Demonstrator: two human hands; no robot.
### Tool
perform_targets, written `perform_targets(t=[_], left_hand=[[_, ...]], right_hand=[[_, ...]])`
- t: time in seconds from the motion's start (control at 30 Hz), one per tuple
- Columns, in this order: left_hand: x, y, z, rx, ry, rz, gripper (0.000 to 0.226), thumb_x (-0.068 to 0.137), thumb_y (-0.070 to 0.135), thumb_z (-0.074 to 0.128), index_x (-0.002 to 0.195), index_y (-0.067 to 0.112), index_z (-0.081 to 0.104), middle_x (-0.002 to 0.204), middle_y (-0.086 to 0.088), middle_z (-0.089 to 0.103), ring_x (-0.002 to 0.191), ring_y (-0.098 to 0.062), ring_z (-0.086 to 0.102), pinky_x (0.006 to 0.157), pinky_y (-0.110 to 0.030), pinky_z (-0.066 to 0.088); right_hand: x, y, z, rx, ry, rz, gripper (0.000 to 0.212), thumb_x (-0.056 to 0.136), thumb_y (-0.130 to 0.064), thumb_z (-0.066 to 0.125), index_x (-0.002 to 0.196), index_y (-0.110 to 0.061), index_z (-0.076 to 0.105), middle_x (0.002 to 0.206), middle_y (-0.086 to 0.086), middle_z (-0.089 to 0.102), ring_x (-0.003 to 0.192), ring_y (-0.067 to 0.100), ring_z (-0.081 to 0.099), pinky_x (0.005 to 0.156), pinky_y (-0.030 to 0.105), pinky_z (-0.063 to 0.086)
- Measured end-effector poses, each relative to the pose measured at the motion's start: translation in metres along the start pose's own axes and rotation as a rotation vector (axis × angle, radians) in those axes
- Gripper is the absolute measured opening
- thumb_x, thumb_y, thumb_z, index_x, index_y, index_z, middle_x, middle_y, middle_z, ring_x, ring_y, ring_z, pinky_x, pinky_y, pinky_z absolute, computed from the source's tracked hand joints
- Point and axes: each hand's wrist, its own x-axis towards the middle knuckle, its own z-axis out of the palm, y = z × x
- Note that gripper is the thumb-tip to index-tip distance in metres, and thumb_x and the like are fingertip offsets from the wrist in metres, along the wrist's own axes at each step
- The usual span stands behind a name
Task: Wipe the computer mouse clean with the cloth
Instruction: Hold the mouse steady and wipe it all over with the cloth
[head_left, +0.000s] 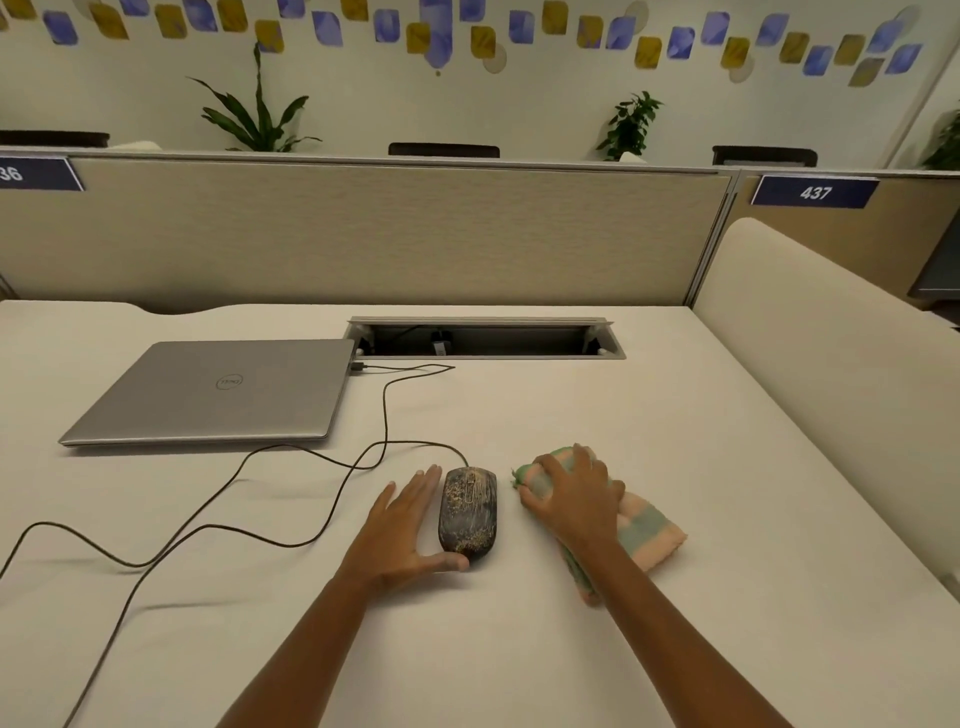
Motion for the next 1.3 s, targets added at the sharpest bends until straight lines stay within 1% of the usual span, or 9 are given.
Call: perform_targets(t=[0.2,0.4,0.5,0.6,0.93,1.0,1.1,1.23,1.3], left_hand=[[0.0,-0.001,0.001,-0.03,0.005,0.066,0.128,0.044,0.097,0.028,0.144,0.025,-0.005,0.145,0.02,-0.004,0.135,0.006,-0.003,0.116,-0.029,-0.008],[0.0,0.001,0.002,-0.032,0.02,0.101,0.12,0.05,0.095,0.027,0.144,0.026,-0.003,0.145,0.021,0.0,0.136,0.005,0.002,0.115,-0.027,-0.007],[0.0,0.002,0.002,-0.033,0.026,0.099,0.119,0.051,0.094,0.028,0.144,0.026,-0.001,0.145,0.022,0.003,0.137,0.005,0.003,0.116,-0.028,-0.006],[0.0,0.002,0.002,-0.027,0.033,0.099,0.119,0.051,0.094,0.027,0.145,0.025,0.001,0.145,0.022,0.003,0.137,0.006,0.003,0.116,-0.028,-0.006],[0.0,0.001,0.005,-0.04,0.081,0.127,0.114,0.054,0.092,0.029,0.145,0.026,0.008,0.143,0.023,0.008,0.136,0.005,0.009,0.114,-0.025,-0.004],[0.0,0.001,0.004,-0.034,0.075,0.126,0.114,0.054,0.092,0.029,0.144,0.026,0.007,0.143,0.024,0.008,0.136,0.005,0.009,0.113,-0.023,-0.005],[0.0,0.0,0.004,-0.018,0.07,0.122,0.115,0.053,0.092,0.028,0.145,0.026,0.006,0.143,0.025,0.006,0.136,0.006,0.008,0.111,-0.02,-0.007],[0.0,0.0,0.004,-0.016,0.057,0.113,0.114,0.053,0.092,0.029,0.145,0.028,0.005,0.144,0.026,0.004,0.137,0.007,0.007,0.111,-0.019,-0.009],[0.0,0.001,0.003,-0.018,0.053,0.112,0.115,0.053,0.092,0.029,0.145,0.028,0.005,0.143,0.026,0.004,0.136,0.007,0.006,0.112,-0.02,-0.008]], right_hand=[[-0.003,0.005,0.004,0.162,0.1,-0.153,0.038,0.08,-0.038,0.063,0.115,-0.024,0.058,0.126,0.005,0.053,0.105,0.032,0.053,0.083,0.039,0.037],[0.009,-0.008,-0.004,0.489,0.038,-0.194,0.064,0.063,-0.068,0.042,0.111,-0.029,0.059,0.116,-0.001,0.06,0.108,0.022,0.054,0.093,0.047,0.043],[0.012,-0.019,-0.002,0.424,-0.062,-0.25,0.07,0.063,-0.076,0.034,0.115,-0.035,0.056,0.123,-0.002,0.056,0.114,0.021,0.049,0.098,0.048,0.038],[0.004,-0.021,0.003,0.336,-0.033,-0.296,0.074,0.065,-0.075,0.026,0.126,-0.038,0.047,0.132,-0.006,0.051,0.12,0.017,0.045,0.099,0.041,0.032],[-0.032,0.004,0.012,0.321,0.193,-0.791,0.046,0.074,-0.053,0.06,0.116,-0.035,0.052,0.123,0.002,0.059,0.106,0.014,0.051,0.083,0.034,0.043],[-0.025,0.002,0.011,0.363,0.147,-0.758,0.045,0.074,-0.053,0.059,0.114,-0.034,0.055,0.123,0.001,0.059,0.107,0.013,0.051,0.085,0.037,0.046],[-0.008,-0.009,0.006,0.482,0.064,-0.533,0.051,0.071,-0.062,0.053,0.113,-0.034,0.059,0.129,-0.003,0.053,0.116,0.013,0.05,0.095,0.045,0.043],[0.009,-0.027,0.004,0.507,-0.015,-0.22,0.078,0.068,-0.066,0.049,0.136,-0.029,0.039,0.143,0.005,0.037,0.129,0.022,0.04,0.107,0.044,0.034],[0.005,-0.03,0.006,0.479,-0.001,-0.216,0.083,0.07,-0.065,0.045,0.139,-0.02,0.035,0.142,0.006,0.043,0.129,0.022,0.041,0.108,0.04,0.033]])
